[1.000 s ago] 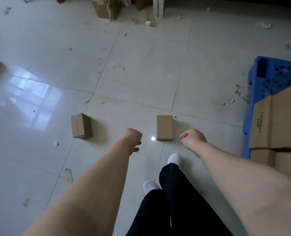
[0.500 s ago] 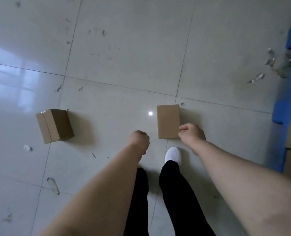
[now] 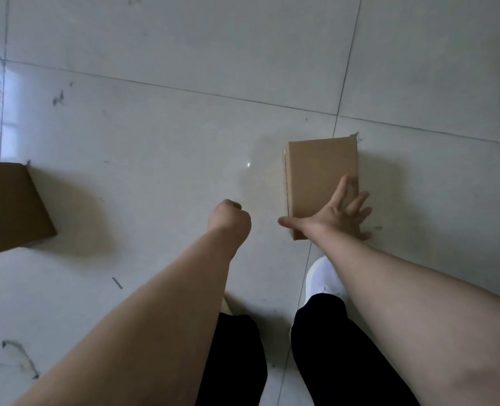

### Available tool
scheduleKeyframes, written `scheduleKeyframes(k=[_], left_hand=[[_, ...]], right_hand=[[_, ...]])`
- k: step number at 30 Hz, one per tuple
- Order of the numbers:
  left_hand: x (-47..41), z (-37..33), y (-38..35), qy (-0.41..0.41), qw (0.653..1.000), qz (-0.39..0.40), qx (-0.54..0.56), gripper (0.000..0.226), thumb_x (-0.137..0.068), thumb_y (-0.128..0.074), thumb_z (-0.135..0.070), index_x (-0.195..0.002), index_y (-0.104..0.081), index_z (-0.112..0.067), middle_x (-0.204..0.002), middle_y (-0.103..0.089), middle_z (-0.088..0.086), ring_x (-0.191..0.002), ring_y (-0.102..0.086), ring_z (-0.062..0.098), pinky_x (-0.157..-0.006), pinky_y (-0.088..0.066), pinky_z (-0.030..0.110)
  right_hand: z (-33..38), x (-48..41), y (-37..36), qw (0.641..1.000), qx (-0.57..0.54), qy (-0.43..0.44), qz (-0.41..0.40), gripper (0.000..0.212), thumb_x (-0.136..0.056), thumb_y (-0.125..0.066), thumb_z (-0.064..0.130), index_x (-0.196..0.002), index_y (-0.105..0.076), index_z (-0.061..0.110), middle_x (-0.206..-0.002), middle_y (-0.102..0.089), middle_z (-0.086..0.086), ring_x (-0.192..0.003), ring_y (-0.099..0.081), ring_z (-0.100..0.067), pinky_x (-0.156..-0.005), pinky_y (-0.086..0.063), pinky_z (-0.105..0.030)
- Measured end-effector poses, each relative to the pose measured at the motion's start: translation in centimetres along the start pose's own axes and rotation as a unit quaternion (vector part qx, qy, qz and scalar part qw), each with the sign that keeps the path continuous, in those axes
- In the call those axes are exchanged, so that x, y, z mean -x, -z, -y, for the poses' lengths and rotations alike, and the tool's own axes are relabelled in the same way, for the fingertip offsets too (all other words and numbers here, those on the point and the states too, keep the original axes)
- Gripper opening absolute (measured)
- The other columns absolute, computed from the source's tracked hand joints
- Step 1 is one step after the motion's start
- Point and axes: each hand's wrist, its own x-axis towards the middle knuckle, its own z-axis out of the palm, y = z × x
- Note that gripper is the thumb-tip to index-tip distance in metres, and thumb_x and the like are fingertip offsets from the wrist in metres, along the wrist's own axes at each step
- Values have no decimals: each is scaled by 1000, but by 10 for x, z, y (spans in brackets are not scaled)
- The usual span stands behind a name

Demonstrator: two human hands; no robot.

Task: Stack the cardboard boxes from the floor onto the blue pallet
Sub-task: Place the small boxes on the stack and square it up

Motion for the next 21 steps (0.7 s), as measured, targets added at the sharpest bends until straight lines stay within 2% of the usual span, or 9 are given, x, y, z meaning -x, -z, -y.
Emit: scheduleKeyframes(k=[2,3,5,7,11,14,17,21], left_hand=[[-8,13,-1,7,1000,-6,5,40,-90,-44,-8,-128,-54,-14,-124,-61,11,-113,-60,29,-96,-53,44],[-10,19,-2,10,1000,-7,7,41,-90,-44,-9,-128,-54,-14,-124,-61,11,-113,-60,29,-95,-53,45],[-7,28,0,13,1000,-11,10,40,-90,-44,-9,-129,-54,-14,-124,-61,11,-113,-60,30,-95,-53,45],[1,35,7,16,1000,-11,16,41,-90,-44,-10,-129,-53,-15,-124,-61,11,-113,-60,29,-95,-53,45],[28,49,37,37,998,-24,49,43,-91,-41,-8,-132,-51,-14,-124,-60,11,-105,-63,30,-87,-55,38],[60,58,73,55,994,-33,83,45,-88,-41,-8,-132,-50,-14,-126,-59,11,-111,-61,29,-95,-53,41],[97,65,122,61,990,-42,124,47,-89,-42,-8,-135,-48,-14,-127,-58,12,-115,-58,29,-96,-52,42],[134,85,200,60,983,-74,157,48,-90,-42,-9,-138,-47,-12,-129,-56,12,-113,-57,31,-91,-53,35]], right_hand=[[3,-5,-12,1000,16,-15,-8,156,-39,-87,62,-146,25,37,-157,26,-9,-147,7,-35,-111,-15,-64],[3,-7,-16,999,24,-23,-25,155,-39,-87,59,-146,22,37,-158,20,-10,-146,-1,-36,-110,-23,-62],[4,-7,-17,997,28,-29,-63,148,-39,-87,51,-146,15,38,-156,3,-12,-136,-22,-34,-101,-35,-53],[6,3,-13,997,8,-30,-64,143,-40,-84,49,-147,11,38,-148,-12,-12,-125,-31,-32,-95,-36,-48],[12,47,-2,1000,7,-5,-25,140,-43,-80,56,-148,10,39,-138,-19,-10,-121,-31,-32,-97,-40,-48],[25,96,6,999,33,27,-3,138,-42,-77,58,-147,10,41,-135,-18,-9,-119,-31,-32,-98,-43,-50],[50,152,11,996,61,65,16,137,-44,-78,57,-147,10,41,-137,-16,-9,-121,-31,-31,-101,-41,-50],[101,229,9,990,82,115,26,136,-46,-79,57,-147,10,41,-143,-12,-9,-125,-30,-31,-105,-36,-52]])
